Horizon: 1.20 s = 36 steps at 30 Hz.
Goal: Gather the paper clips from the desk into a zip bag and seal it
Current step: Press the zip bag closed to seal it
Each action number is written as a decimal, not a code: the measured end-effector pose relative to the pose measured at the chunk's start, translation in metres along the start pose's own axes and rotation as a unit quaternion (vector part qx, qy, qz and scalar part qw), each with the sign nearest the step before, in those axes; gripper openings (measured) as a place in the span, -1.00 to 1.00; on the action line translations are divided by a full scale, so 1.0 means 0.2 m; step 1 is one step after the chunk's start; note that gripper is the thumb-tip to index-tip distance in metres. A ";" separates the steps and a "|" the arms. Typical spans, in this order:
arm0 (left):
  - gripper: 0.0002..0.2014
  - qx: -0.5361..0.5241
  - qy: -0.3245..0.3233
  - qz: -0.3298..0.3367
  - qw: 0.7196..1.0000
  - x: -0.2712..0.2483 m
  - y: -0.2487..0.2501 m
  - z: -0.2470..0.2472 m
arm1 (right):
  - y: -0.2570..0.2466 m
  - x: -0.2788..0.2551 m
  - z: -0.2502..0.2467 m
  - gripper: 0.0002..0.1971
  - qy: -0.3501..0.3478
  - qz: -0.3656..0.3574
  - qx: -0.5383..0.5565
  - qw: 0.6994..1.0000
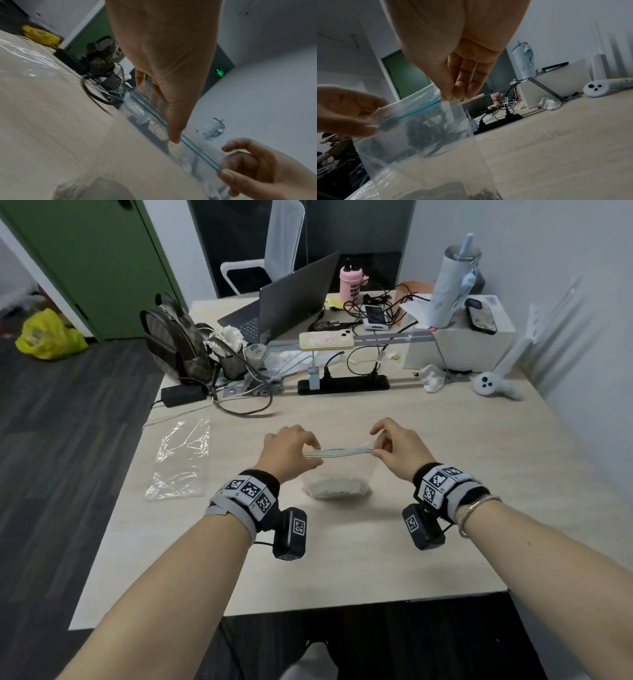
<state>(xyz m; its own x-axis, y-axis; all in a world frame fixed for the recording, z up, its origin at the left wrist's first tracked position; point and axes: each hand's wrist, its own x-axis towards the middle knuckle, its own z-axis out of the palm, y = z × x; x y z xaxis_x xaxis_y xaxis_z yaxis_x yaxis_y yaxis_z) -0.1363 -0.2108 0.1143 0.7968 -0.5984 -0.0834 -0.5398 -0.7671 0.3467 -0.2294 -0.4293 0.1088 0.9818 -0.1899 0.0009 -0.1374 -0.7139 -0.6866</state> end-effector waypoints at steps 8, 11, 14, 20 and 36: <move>-0.85 -0.022 -0.032 0.041 0.998 0.17 0.17 -0.01 | -0.03 0.08 0.00 -0.71 -0.017 0.010 -0.011 1.000; -0.86 -0.032 -0.046 0.035 0.998 0.20 0.17 -0.01 | -0.03 0.10 -0.02 -0.72 -0.035 0.014 -0.025 0.999; -0.87 -0.062 -0.050 0.027 0.996 0.21 0.19 -0.01 | -0.05 0.14 -0.02 -0.80 -0.059 -0.001 -0.065 0.996; -0.85 -0.069 -0.054 0.015 0.996 0.24 0.23 0.02 | -0.06 0.21 -0.02 -0.88 -0.096 -0.004 -0.095 0.991; -0.82 -0.123 -0.087 -0.011 0.989 0.29 0.28 -0.02 | -0.01 0.24 -0.13 -0.88 -0.123 -0.033 -0.107 0.986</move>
<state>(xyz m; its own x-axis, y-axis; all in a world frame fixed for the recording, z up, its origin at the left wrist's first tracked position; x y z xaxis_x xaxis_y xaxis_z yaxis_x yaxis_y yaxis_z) -0.1196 -0.2870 0.1319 0.7370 -0.6294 -0.2463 -0.4236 -0.7141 0.5574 -0.1851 -0.4547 0.1295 0.9879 0.0127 -0.1548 -0.0710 -0.8497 -0.5224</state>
